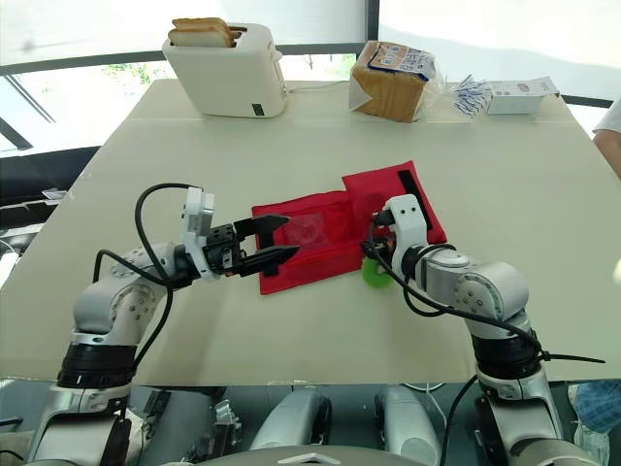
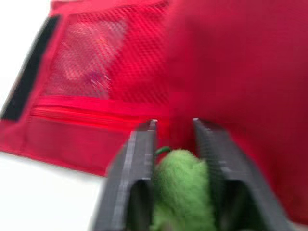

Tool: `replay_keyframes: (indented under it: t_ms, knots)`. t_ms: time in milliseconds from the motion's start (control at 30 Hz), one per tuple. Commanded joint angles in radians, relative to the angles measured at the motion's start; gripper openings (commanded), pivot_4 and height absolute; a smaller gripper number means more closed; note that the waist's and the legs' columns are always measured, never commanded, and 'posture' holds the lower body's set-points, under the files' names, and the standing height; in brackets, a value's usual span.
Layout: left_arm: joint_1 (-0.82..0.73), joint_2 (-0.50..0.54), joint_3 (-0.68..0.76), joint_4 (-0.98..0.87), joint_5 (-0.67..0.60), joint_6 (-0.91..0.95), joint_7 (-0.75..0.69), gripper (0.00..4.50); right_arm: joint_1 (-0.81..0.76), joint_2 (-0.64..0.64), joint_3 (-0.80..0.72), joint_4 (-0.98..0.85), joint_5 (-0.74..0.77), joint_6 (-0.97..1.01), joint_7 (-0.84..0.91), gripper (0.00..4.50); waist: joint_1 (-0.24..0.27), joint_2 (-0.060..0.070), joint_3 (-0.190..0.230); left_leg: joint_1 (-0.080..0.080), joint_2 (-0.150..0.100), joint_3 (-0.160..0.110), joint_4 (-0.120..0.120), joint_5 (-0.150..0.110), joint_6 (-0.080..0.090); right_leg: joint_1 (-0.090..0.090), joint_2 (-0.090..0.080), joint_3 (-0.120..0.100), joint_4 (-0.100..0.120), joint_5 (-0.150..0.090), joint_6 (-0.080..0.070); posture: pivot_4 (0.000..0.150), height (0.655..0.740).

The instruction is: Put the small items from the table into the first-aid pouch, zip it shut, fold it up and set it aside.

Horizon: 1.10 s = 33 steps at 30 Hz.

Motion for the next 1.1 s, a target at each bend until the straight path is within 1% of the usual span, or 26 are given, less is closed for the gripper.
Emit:
replay_keyframes:
  t_ms: [33,67,167,200,233,333,367,467,600,767,867,1033,1100]
  knots:
    - [0.064,0.023,0.067,-0.055,-0.092,0.118,0.038,4.25,0.029,-0.048,-0.042,-0.147,0.051,-0.099,0.151,3.21,0.001,0.0,0.0,0.0,0.0,0.0,0.0,-0.001,0.001,0.0,0.0,0.0,0.0,0.0,0.0,0.15,0.74]
    - [0.089,0.031,0.084,-0.074,-0.13,0.168,0.048,4.25,0.046,-0.082,-0.047,-0.183,0.04,-0.14,0.195,3.61,0.003,0.0,0.0,0.0,0.0,-0.001,0.0,-0.002,0.003,0.0,0.0,-0.001,0.0,0.0,0.0,0.15,0.74]
    - [0.138,0.05,0.124,-0.111,-0.213,0.279,0.075,4.25,0.091,-0.143,-0.066,-0.248,0.028,-0.25,0.298,3.61,0.006,0.0,0.0,0.0,0.0,-0.002,0.0,-0.002,0.004,0.001,-0.001,-0.002,0.0,0.0,0.0,0.15,0.74]
    - [0.171,0.064,0.146,-0.127,-0.255,0.338,0.092,4.25,0.116,-0.194,-0.084,-0.281,0.009,-0.306,0.358,3.61,0.007,0.0,0.0,0.0,0.0,-0.002,0.0,-0.002,0.004,0.001,-0.001,-0.002,0.0,0.0,0.0,0.15,0.74]
    - [0.199,0.075,0.164,-0.139,-0.287,0.384,0.106,4.25,0.134,-0.232,-0.113,-0.298,0.037,-0.313,0.41,3.61,0.008,0.0,0.0,0.0,0.0,-0.002,0.0,-0.002,0.004,0.001,-0.001,-0.002,0.0,0.0,0.0,0.15,0.74]
    - [0.259,0.08,0.223,-0.159,-0.382,0.51,0.207,4.25,0.223,-0.41,-0.16,-0.368,-0.023,-0.403,0.55,4.44,0.014,0.001,0.001,0.0,0.0,-0.002,0.0,-0.002,0.004,0.001,-0.001,-0.002,0.0,0.0,0.0,0.15,0.74]
    - [0.276,0.08,0.234,-0.167,-0.408,0.553,0.249,4.25,0.252,-0.447,-0.185,-0.388,-0.042,-0.448,0.579,4.48,0.016,0.0,0.001,0.0,0.0,-0.002,0.0,-0.003,0.004,0.001,-0.001,-0.002,-0.001,0.0,0.0,0.15,0.74]
    - [0.305,0.064,0.253,-0.192,-0.459,0.632,0.351,4.25,0.304,-0.482,-0.282,-0.421,-0.003,-0.508,0.62,4.48,0.019,0.0,0.001,0.001,0.0,-0.003,0.0,-0.003,0.004,0.001,-0.001,-0.002,0.0,0.0,0.0,0.15,0.74]
    - [0.279,0.0,0.272,-0.149,-0.54,0.744,0.555,4.25,0.378,-0.551,-0.402,-0.482,0.018,-0.561,0.702,4.48,0.025,0.0,0.0,0.001,0.0,-0.003,0.0,-0.002,0.004,0.002,-0.001,-0.003,0.0,0.0,0.0,0.15,0.74]
    - [0.224,-0.093,0.28,-0.131,-0.611,0.785,0.753,4.25,0.416,-0.6,-0.471,-0.506,0.064,-0.548,0.71,4.48,0.037,0.0,0.0,0.003,0.0,-0.003,0.0,-0.002,0.004,0.004,-0.002,-0.003,0.0,0.0,0.0,0.15,0.74]
    - [0.196,-0.137,0.276,-0.128,-0.661,0.799,0.859,4.25,0.424,-0.608,-0.494,-0.516,0.087,-0.538,0.686,4.48,0.047,0.0,-0.001,0.003,0.0,-0.002,0.0,-0.002,0.003,0.004,-0.002,-0.003,0.0,0.0,0.0,0.15,0.74]
    - [0.169,-0.203,0.272,-0.106,-0.829,0.77,1.053,4.25,0.44,-0.616,-0.505,-0.53,0.102,-0.534,0.66,4.48,0.053,0.0,-0.001,0.003,0.0,-0.002,0.001,-0.001,0.002,0.005,-0.003,-0.003,0.0,0.0,0.0,0.15,0.74]
    - [0.17,-0.218,0.263,-0.095,-0.927,0.735,1.148,4.25,0.444,-0.62,-0.513,-0.532,0.112,-0.534,0.65,4.48,0.053,0.0,-0.001,0.003,0.0,-0.002,0.001,-0.001,0.001,0.005,-0.003,-0.003,0.0,0.0,0.0,0.15,0.74]
